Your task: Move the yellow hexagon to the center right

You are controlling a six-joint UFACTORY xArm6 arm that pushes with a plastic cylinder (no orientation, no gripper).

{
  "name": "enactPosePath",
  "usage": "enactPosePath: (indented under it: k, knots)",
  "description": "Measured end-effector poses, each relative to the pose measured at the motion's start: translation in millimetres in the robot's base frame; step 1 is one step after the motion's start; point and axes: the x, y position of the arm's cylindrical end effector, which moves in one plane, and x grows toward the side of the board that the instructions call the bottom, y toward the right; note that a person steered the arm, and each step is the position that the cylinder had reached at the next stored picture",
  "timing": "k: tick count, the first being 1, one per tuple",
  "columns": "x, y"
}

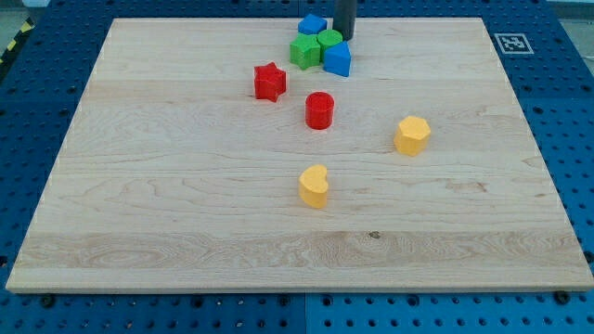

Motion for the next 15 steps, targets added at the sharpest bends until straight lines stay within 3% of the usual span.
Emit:
enactPosePath:
  k: [4,6,9,10,13,15]
  knots:
    - [14.5,30.4]
    - [138.1,80.4]
    - [139.0,68.4]
    - [139.1,33.3]
    - [200.4,0.7]
    - [208.0,21.6]
